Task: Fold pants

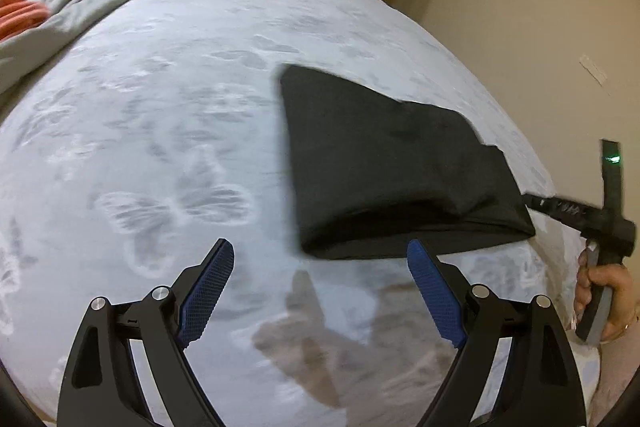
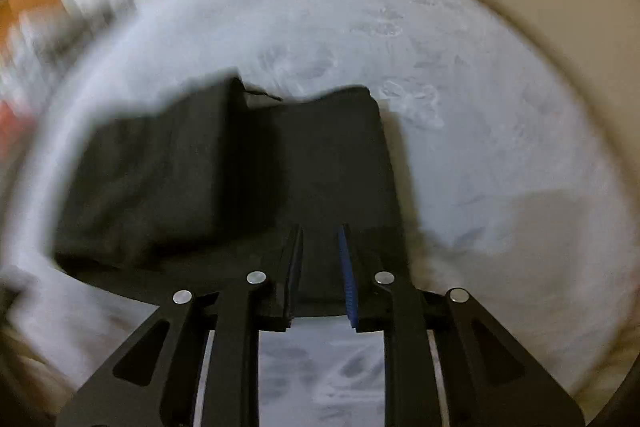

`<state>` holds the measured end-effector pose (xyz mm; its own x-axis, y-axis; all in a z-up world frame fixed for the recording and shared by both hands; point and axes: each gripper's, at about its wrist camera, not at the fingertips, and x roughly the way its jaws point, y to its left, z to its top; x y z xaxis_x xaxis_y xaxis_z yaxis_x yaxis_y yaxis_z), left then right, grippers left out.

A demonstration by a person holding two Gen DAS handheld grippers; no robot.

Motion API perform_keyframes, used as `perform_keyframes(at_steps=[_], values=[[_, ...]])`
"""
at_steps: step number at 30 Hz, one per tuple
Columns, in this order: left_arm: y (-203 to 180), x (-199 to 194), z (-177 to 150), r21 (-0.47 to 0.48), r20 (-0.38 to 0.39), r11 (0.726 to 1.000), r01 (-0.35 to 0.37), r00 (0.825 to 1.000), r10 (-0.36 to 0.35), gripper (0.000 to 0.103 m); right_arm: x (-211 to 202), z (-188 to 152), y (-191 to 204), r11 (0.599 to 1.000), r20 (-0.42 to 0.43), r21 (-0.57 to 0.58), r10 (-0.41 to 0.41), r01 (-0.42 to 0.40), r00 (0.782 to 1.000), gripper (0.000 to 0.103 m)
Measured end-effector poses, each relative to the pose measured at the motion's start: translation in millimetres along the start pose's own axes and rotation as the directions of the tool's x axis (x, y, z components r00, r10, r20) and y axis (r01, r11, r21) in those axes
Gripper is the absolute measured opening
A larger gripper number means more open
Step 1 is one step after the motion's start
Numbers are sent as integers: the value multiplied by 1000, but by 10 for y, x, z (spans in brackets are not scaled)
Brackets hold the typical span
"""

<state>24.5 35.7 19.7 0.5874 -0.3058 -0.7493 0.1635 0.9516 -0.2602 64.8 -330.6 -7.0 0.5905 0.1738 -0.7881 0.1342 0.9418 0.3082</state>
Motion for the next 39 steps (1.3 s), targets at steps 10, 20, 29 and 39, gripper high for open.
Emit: perform_keyframes(at_steps=[10,20,29,39], values=[[-463,355,99,46,9,997,59,998,-60,86,769,224,502,972,-174,-7,232,-236,957,63],[-571,511,36,156,1,987,-28,1000,28,86,728,157,788,974,-89,-130,172,-183,981,21],[-604,468,20,162,7,987,-21,1000,21,86,50,47,638,971,83,-236,54,-33,995,19],[-642,452,-47,177,16,982,-64,998,62,86,435,26,396,996,-61,-81,20,-25,998,33]])
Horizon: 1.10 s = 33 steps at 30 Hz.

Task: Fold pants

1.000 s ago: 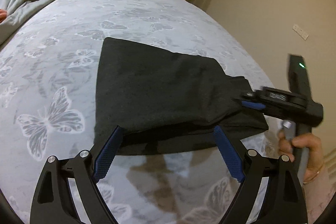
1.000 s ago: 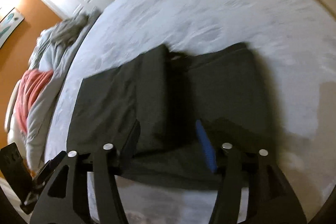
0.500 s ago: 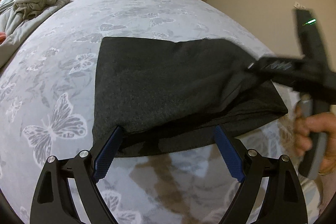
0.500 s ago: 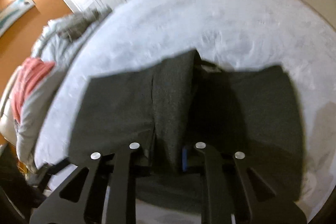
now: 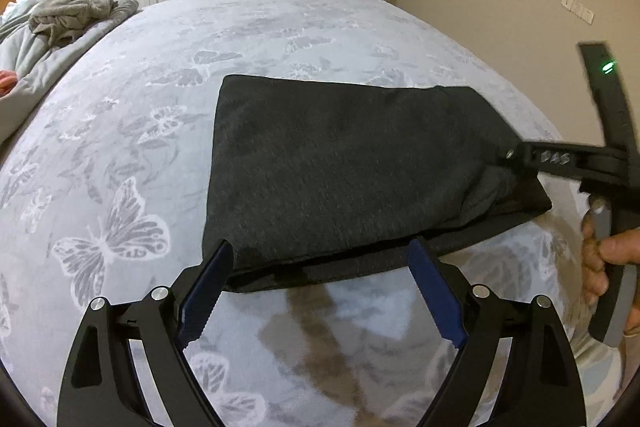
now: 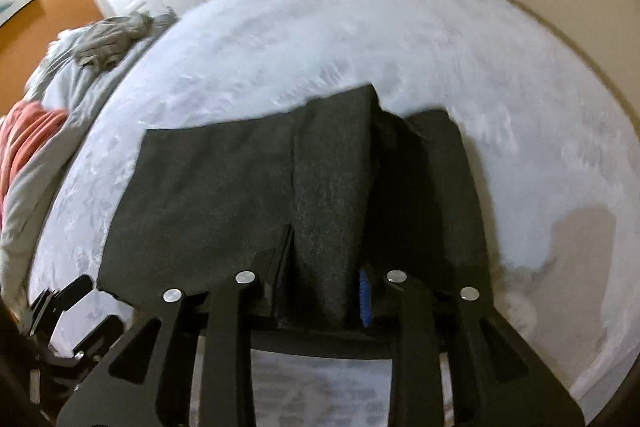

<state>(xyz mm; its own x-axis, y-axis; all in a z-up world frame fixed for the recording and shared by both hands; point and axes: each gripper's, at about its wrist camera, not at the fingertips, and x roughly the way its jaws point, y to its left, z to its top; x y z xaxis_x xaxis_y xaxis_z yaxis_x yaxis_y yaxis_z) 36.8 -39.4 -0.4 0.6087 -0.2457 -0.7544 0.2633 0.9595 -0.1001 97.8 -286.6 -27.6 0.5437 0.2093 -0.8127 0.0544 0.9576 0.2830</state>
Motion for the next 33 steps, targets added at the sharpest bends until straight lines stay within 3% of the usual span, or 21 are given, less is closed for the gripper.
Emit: perform_keyframes(at_steps=[3,4,5,8,12,14,16,21,23,27,29,31,33], values=[[9,-3,5,1,1,1000,2,1000,-2,86,79,11,-55,999,-22,41,31,-30,999,34],[9,-1,4,1,-1,1000,4,1000,-4,86,78,30,-77,998,-18,48,40,-40,999,29],[14,4,4,-1,-4,1000,5,1000,-5,86,33,35,-85,998,-4,45,47,-47,999,22],[19,-4,2,-6,-8,1000,12,1000,-12,86,-272,39,-45,996,89,14,88,-90,992,16],[34,-11,22,-15,0,1000,22,1000,-22,86,-427,78,-139,1000,149,15,9,-12,989,15],[52,-1,37,-30,5,999,38,999,-38,86,-238,80,-253,998,70,24,-54,53,996,19],[51,2,45,-37,6,998,47,999,-47,86,33,59,-332,997,-41,40,-64,66,997,30],[52,-15,56,-36,11,997,61,998,-61,86,2,92,-362,994,-27,103,-26,29,999,34],[20,-34,57,-22,15,997,70,997,-70,86,-20,98,-355,995,-14,97,-33,35,999,28],[-192,-120,87,34,56,992,122,991,-124,86,-94,135,-361,995,0,101,-11,11,1000,26],[-415,-146,115,82,64,986,143,987,-149,86,-76,127,-429,989,-21,147,13,-10,1000,28],[-718,-92,139,163,24,973,163,985,-169,86,-118,157,-546,977,-15,208,41,-37,999,30],[-853,-54,145,199,6,967,156,987,-161,86,-286,146,-683,968,38,250,-11,1,999,41]])
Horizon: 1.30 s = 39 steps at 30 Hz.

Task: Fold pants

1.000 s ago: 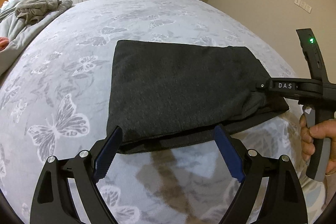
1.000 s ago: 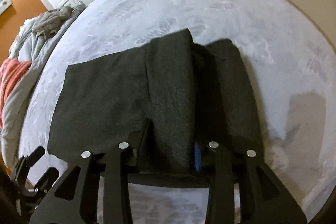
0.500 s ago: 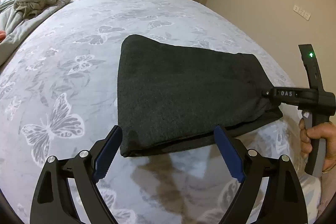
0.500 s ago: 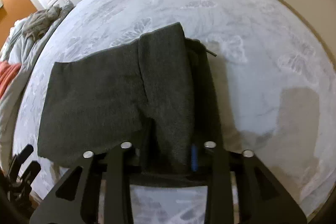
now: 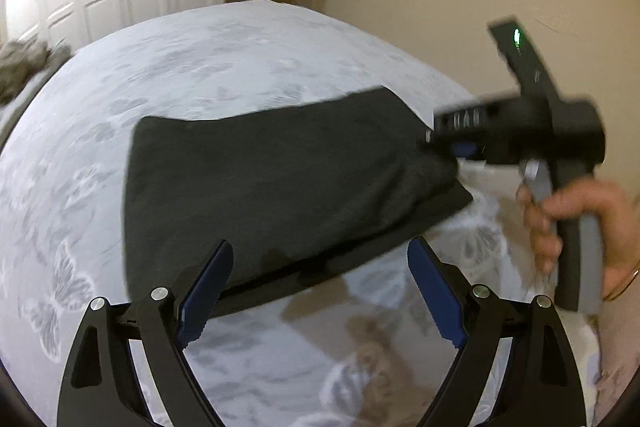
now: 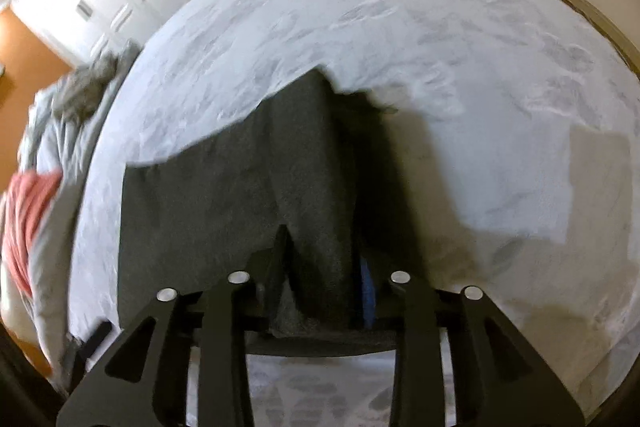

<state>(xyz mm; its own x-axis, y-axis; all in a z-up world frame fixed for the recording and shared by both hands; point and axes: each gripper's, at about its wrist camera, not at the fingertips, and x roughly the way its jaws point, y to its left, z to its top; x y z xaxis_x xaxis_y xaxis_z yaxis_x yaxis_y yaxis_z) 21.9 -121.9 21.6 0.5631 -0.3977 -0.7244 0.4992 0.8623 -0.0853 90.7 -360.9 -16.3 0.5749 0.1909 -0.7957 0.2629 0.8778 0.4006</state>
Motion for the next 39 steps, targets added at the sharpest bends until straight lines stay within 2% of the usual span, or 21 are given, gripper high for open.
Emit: perform_keyframes(at_steps=[2,6,10,13,14,15,16,17,18,19,20,21,24,26,27,28,30,31,33,35,39], values=[[16,-14,16,-11,2,1000,4,1000,-4,86,-123,19,-106,999,46,24,-37,36,998,65],[636,-83,39,-220,-18,974,53,998,-59,86,-53,61,-199,1000,-22,9,-15,15,1000,67],[1577,9,-110,-528,-53,849,-6,998,-26,86,212,49,-83,998,-147,-19,56,-60,987,80],[1952,308,-305,-662,-90,748,44,986,-137,86,382,-16,43,997,-194,-74,22,-37,981,82],[2004,412,-378,-701,-69,708,87,980,-188,86,416,-54,96,994,-191,-107,3,-24,982,72],[2000,396,-391,-699,-22,706,113,983,-180,85,408,-90,184,987,-159,-162,-15,-11,987,66],[1946,417,-345,-665,20,723,187,972,-233,83,378,-107,247,982,-142,-190,-7,-21,990,50],[1916,463,-321,-655,21,718,236,956,-294,38,331,-112,257,980,-117,-196,-8,-15,993,35],[1884,519,-303,-663,-4,707,247,943,-333,33,219,-108,259,981,-80,-190,23,-38,997,33],[1880,454,-299,-675,12,697,241,949,-316,30,94,-106,234,982,-53,-163,86,-93,995,30],[1873,368,-293,-672,29,697,252,949,-315,18,-41,-110,202,979,-28,-136,152,-155,988,29],[1865,243,-281,-662,45,700,268,946,-320,14,-176,-142,176,971,-13,-129,202,-202,979,29],[1807,-223,-323,-625,80,714,314,936,-341,12,-380,-346,92,966,-5,-129,226,-225,974,29],[1767,-317,-449,-610,20,745,268,946,-324,13,-258,-468,5,976,-76,-100,186,-193,980,37],[1771,-281,-489,-607,-19,762,225,955,-297,14,-125,-529,-63,994,-120,-80,63,-72,991,46],[1768,-199,-564,-595,-99,795,120,970,-220,14,-100,-536,-80,997,-112,-75,-28,19,993,52],[1753,-195,-623,-606,-117,793,67,978,-172,14,-296,-524,-47,997,-9,-72,-20,19,1000,58],[1694,-271,-622,-613,-80,784,95,980,-182,18,-497,-552,6,996,80,-88,5,2,997,58],[1506,-461,-541,-573,-12,811,121,988,-156,56,-657,-631,111,990,119,-138,42,-26,992,58],[1256,-639,-409,-487,49,864,127,992,-118,72,-593,-733,148,983,58,-168,80,-70,995,58],[602,-616,-194,-219,87,968,122,991,-105,86,-343,-740,204,983,-21,-179,34,-38,999,47]])
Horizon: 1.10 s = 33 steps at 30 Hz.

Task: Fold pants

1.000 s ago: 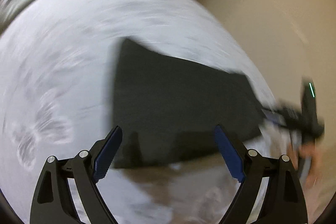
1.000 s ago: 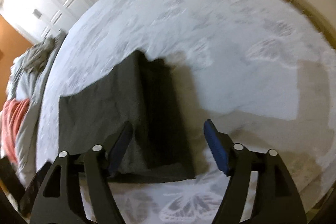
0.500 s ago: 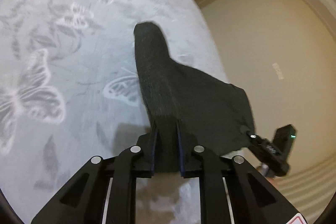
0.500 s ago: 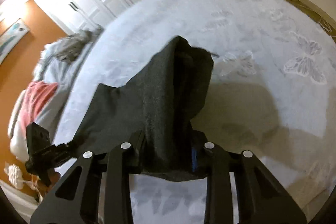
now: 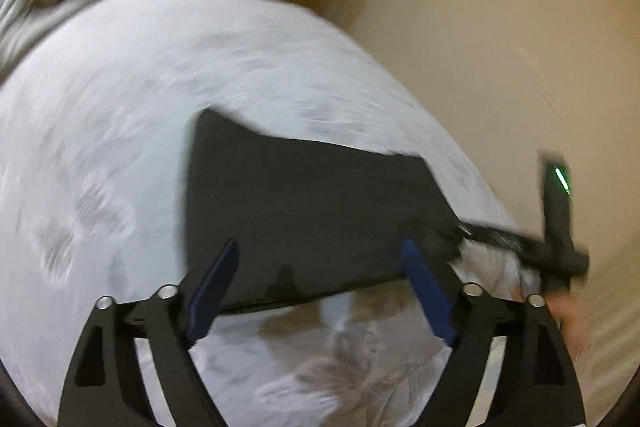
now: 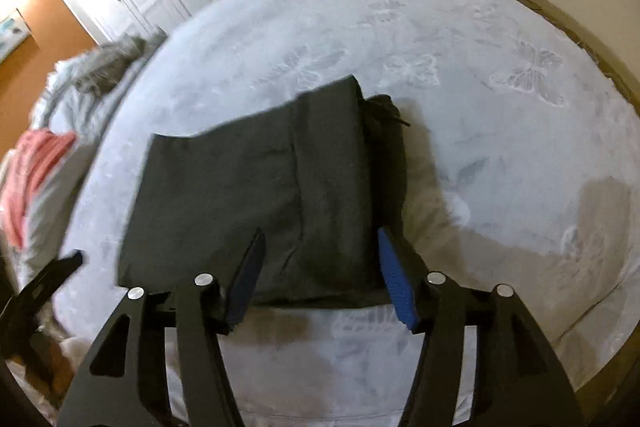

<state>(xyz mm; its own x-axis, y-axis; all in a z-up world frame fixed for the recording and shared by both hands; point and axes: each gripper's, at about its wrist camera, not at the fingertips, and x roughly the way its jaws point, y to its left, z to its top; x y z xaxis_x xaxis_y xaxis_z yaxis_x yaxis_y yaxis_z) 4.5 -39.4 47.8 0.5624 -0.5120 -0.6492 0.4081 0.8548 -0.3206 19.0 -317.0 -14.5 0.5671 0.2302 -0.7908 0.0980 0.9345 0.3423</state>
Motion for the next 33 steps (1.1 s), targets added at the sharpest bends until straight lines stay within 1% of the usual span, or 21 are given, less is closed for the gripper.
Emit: perform_keyframes(at_steps=[2,3,4,7,8,10,13,14,15,16,17,18,19,22,23,25,27,29,30,32,33], values=[[-294,164,-53,112,-31,993,24,999,-20,86,83,-5,-45,1000,-34,20,1,0,999,20],[-414,278,-74,155,-56,987,44,998,-36,86,85,-17,-78,1000,-35,22,15,-14,999,18],[-503,374,-90,180,-76,982,52,996,-39,86,20,7,-94,997,-22,35,76,-75,997,12],[-774,749,-148,263,-146,963,57,989,-19,86,-174,102,-113,978,10,46,203,-203,979,11],[-900,839,-248,295,-161,954,58,987,-10,86,-237,154,-53,969,14,33,244,-244,970,11],[-1000,1017,-244,332,-161,943,38,987,17,86,-273,264,68,960,8,9,281,-281,960,10],[-1109,1236,-190,344,-114,939,-3,992,45,86,-248,345,188,961,-7,-17,275,-275,961,10],[-1038,1214,-191,340,-106,940,-21,992,60,79,-249,360,174,961,-12,-15,276,-276,961,11],[-1024,1277,-185,331,-112,943,-33,991,74,62,-264,361,143,964,-9,-13,265,-265,964,12],[-958,1370,-148,305,-133,951,-48,987,93,55,-299,373,74,970,14,0,242,-242,970,15],[-922,1361,-158,280,-143,959,-43,986,86,52,-332,363,-9,975,23,8,224,-224,974,18],[-869,1333,-144,243,-154,970,-15,987,54,52,-336,349,-81,978,21,20,205,-206,978,19],[-825,1308,-119,217,-162,976,4,986,32,53,-325,308,-191,981,-6,37,192,-191,981,23],[-772,1210,-83,192,-181,981,29,983,7,64,-158,217,-377,979,-103,69,196,-190,975,26],[-773,1175,-94,200,-179,979,27,984,10,69,-80,189,-408,979,-140,70,199,-191,970,26],[-809,1151,-124,222,-163,975,31,987,5,71,60,157,-442,977,-194,79,208,-196,959,27],[-869,1124,-178,256,-143,966,28,990,9,79,157,143,-443,969,-219,96,245,-229,945,34],[-972,1127,-222,287,-128,958,16,991,22,79,207,158,-408,968,-235,84,251,-238,939,35],[-996,1141,-240,297,-129,955,14,991,25,82,217,163,-407,966,-238,85,257,-244,937,37],[-1068,1187,-321,315,-133,949,6,990,38,82,288,190,-413,958,-259,107,286,-267,923,45],[-1069,1201,-326,320,-132,947,2,990,43,82,325,194,-410,960,-269,108,279,-259,922,45]])
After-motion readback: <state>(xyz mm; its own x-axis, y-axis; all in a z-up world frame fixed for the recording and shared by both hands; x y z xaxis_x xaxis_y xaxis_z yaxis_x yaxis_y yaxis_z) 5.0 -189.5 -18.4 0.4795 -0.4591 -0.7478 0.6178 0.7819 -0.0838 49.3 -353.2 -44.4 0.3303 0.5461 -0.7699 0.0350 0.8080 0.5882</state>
